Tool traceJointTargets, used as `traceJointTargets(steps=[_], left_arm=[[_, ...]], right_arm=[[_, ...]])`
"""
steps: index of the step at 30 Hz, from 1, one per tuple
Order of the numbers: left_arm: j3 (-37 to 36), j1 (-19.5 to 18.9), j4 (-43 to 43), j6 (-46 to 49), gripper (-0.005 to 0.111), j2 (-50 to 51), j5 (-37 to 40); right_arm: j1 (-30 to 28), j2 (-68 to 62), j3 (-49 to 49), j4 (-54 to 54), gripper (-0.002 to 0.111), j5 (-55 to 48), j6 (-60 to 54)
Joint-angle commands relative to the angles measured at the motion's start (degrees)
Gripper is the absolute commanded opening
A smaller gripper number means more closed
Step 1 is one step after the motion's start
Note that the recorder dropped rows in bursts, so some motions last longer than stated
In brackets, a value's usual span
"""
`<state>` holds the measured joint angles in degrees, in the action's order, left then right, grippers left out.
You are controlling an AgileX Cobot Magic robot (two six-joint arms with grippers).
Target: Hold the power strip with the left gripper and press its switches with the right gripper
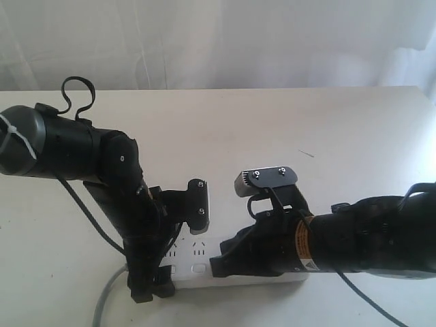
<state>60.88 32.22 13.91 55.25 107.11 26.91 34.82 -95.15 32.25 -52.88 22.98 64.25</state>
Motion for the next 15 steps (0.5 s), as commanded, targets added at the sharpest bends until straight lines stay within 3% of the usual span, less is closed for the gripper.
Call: traceJointTargets(steps=[1, 15], left_arm=[[-1.5, 0.4, -1.1, -0.4, 0.0, 3.3, 1.5], [-1.5, 0.4, -1.1, -1.3, 0.0, 3.3, 1.6]], right_arm=[[0.1, 0.0, -1.4, 0.1, 0.0, -1.4, 0.4], [0.1, -5.3, -2.3, 0.2, 0.0, 2.0, 3.6]])
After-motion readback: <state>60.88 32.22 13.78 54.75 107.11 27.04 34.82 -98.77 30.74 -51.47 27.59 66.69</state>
